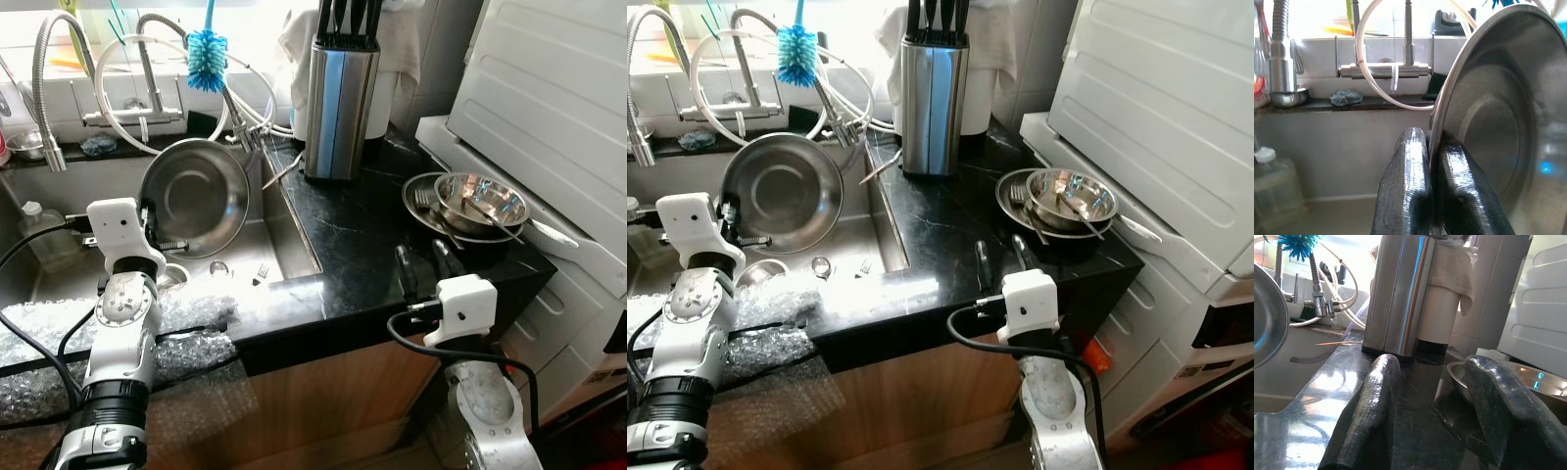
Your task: Kitchen organization
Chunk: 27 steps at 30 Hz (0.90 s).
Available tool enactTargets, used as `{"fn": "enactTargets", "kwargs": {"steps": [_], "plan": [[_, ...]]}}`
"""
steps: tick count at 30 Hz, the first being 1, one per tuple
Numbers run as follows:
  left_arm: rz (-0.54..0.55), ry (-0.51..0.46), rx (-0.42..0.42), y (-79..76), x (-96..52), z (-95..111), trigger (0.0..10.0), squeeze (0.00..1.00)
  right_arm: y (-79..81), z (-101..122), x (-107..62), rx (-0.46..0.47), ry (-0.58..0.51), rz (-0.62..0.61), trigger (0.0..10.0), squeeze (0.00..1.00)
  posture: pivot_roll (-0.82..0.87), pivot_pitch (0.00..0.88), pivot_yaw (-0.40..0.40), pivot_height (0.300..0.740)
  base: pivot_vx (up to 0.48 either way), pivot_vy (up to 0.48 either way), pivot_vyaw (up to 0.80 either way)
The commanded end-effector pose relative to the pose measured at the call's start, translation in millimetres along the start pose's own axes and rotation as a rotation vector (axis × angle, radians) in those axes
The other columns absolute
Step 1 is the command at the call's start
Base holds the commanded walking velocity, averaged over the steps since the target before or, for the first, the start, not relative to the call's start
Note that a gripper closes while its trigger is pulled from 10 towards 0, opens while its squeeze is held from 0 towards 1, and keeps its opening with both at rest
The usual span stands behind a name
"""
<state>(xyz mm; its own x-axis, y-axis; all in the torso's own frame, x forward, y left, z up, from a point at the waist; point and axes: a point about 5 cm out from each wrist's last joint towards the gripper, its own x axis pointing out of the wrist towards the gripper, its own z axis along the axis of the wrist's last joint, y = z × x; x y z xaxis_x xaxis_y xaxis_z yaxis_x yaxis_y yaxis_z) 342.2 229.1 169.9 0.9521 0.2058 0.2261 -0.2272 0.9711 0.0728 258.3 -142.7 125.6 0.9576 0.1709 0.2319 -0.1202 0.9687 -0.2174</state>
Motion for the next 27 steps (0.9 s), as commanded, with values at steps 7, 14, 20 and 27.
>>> {"fn": "enactTargets", "kwargs": {"steps": [7,14,20,27], "plan": [[0.008,-0.023,0.314,8.8,29.1,24,10.0,0.00,3.9,-3,2.1,-0.008,0.001,-0.001,10.0,0.00,-0.12,0.000,-0.039,0.740,0.000,0.000,0.00],[-0.055,0.013,0.652,10.4,36.2,21,10.0,0.00,6.2,-4,4.0,-0.009,0.002,0.005,10.0,0.00,-0.12,0.000,-0.037,0.740,0.000,0.000,0.00],[-0.131,0.041,0.765,4.2,32.9,10,10.0,0.00,6.7,-4,4.5,-0.009,0.001,0.008,10.0,0.00,-0.12,0.000,-0.037,0.740,0.000,0.000,0.00],[-0.353,0.060,0.879,-20.4,21.9,-9,10.0,0.00,7.3,-3,5.9,-0.011,0.001,0.013,10.0,0.00,-0.12,0.000,-0.038,0.740,0.000,0.000,0.00]]}}
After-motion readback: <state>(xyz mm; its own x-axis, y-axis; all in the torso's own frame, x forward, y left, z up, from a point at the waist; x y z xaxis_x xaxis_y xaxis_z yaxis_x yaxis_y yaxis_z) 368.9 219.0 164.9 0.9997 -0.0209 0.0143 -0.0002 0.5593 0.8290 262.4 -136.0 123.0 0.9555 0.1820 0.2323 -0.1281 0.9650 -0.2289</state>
